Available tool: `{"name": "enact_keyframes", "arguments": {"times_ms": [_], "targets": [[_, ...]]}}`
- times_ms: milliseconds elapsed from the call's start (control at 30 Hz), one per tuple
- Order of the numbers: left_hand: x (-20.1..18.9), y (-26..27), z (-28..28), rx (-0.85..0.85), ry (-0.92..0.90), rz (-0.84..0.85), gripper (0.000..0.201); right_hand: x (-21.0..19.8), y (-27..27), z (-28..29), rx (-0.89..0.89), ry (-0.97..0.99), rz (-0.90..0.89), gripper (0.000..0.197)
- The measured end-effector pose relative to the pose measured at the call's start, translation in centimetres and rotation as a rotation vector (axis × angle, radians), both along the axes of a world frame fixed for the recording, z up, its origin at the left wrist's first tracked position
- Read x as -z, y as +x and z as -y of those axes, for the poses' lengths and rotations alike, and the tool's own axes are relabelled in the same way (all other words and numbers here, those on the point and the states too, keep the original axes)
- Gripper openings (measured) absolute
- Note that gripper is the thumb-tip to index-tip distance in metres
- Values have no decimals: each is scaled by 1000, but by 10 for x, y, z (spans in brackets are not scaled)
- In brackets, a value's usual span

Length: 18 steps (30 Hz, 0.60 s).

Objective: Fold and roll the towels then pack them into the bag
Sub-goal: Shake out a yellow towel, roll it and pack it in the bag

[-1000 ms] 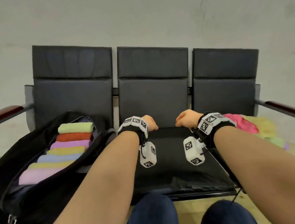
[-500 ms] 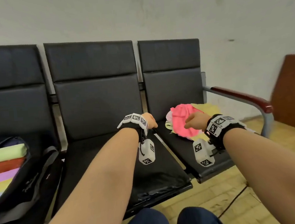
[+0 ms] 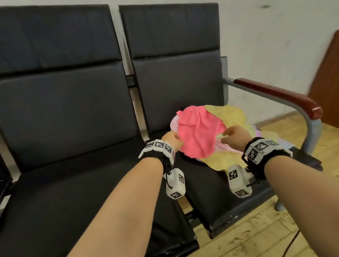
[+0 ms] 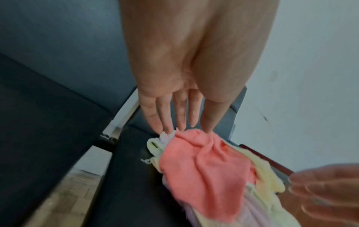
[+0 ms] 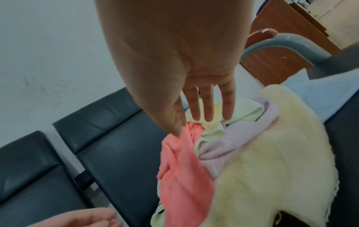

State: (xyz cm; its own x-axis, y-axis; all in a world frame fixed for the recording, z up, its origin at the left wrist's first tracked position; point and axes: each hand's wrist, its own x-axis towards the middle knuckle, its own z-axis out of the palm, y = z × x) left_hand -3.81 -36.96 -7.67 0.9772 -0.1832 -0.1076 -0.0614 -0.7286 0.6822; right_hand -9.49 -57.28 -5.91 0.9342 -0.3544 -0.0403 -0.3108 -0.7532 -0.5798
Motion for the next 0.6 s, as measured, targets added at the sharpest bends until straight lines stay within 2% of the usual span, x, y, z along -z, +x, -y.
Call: {"name": "enact_keyframes", "arguments": {"times_ms": [67, 167, 267, 367, 467, 600], "targets": [[23, 13, 15, 12, -19, -13, 34, 13, 12, 13, 84, 46, 111, 36], [47, 26, 34, 32, -85, -27, 46, 24, 28, 32, 195, 48, 262, 37], [61, 36, 50, 108, -73, -15, 59, 34, 45, 48, 223, 33, 335, 52], [69, 42, 59, 186, -28, 8, 69, 43, 58, 55, 196, 35, 322, 68], [78, 50, 64, 219, 29, 62, 63, 48, 71, 58, 169, 115, 310, 74], [82, 60, 66, 153, -38, 95, 23, 57, 81, 65, 206, 134, 255, 47]]}}
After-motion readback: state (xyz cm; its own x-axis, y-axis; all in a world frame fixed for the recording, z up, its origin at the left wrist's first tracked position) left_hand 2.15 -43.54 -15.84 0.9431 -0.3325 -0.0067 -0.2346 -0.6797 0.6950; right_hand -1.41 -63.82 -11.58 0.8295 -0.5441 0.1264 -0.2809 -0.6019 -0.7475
